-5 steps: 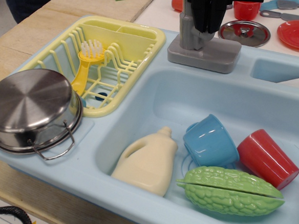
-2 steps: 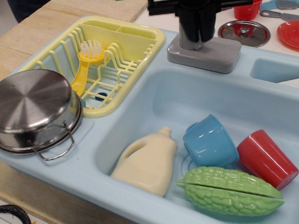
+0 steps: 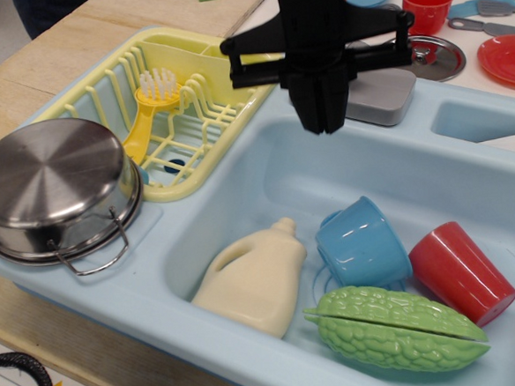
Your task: Turn lever vertical to front
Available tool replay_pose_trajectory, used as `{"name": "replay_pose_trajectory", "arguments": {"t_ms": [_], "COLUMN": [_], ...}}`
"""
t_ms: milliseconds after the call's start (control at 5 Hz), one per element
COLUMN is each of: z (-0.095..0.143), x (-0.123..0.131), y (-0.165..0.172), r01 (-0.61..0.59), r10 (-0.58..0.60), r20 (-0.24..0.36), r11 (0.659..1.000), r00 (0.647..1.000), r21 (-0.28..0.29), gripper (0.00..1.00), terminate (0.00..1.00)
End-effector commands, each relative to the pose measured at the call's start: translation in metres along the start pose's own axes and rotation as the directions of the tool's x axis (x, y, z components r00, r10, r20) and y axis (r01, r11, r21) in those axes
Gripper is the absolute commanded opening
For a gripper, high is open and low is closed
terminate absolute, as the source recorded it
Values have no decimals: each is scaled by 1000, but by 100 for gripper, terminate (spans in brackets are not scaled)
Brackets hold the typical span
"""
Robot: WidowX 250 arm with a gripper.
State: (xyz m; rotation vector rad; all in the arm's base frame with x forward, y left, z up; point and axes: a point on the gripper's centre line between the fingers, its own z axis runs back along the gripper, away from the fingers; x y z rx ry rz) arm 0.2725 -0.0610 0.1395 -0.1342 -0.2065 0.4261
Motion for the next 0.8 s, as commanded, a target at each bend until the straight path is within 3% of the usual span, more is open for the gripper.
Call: {"name": "replay_pose_trajectory", "arguments": {"t_ms": [0, 200, 400, 600], "z": [10, 12, 11, 11], "x": [1, -2, -7, -7], "y": [3, 3, 5, 5], "r01": [-73, -97, -116, -116], "r10": [73, 97, 116, 116], "r20": [25, 27, 18, 18], "r11": [997, 995, 993, 993], "r00": [997, 995, 993, 993], "r21": [-12, -6, -29, -29], "gripper": [0, 0, 100, 100], "terminate": [0, 0, 0, 100]}}
